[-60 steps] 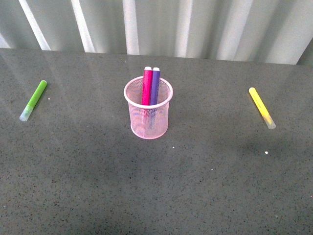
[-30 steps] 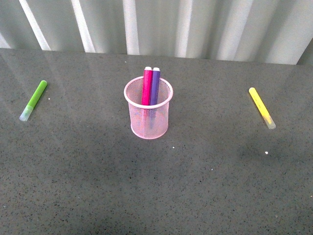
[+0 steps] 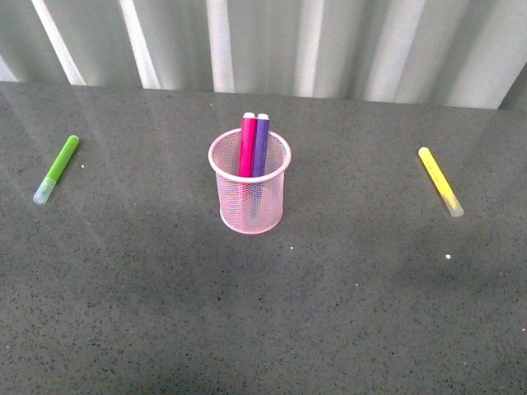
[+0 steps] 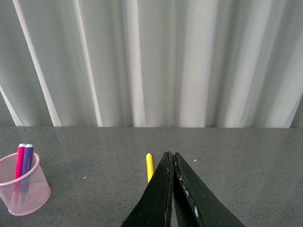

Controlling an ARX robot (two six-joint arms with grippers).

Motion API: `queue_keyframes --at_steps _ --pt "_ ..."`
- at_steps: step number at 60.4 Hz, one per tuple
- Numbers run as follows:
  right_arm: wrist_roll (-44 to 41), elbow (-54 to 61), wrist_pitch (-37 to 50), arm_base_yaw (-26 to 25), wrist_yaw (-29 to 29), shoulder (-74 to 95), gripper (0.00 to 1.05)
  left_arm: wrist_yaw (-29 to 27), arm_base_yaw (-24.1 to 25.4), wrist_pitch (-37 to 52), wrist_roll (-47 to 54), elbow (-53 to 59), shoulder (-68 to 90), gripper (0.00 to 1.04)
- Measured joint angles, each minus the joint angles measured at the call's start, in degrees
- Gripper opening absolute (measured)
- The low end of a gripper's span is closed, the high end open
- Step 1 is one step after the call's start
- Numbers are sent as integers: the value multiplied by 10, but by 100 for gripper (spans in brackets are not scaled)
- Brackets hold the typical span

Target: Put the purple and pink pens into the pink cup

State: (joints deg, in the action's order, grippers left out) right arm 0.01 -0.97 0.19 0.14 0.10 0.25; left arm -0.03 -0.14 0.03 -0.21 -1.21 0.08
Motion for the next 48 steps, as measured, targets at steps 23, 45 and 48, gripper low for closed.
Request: queue_keyframes --at_steps 23,45,48 --pt "0 0 -1 0 0 0 44 0 0 0 0 0 0 98" --pt "0 0 -1 0 0 0 97 0 0 0 0 0 0 98" --pt "0 0 -1 0 0 0 98 0 0 0 0 0 0 98"
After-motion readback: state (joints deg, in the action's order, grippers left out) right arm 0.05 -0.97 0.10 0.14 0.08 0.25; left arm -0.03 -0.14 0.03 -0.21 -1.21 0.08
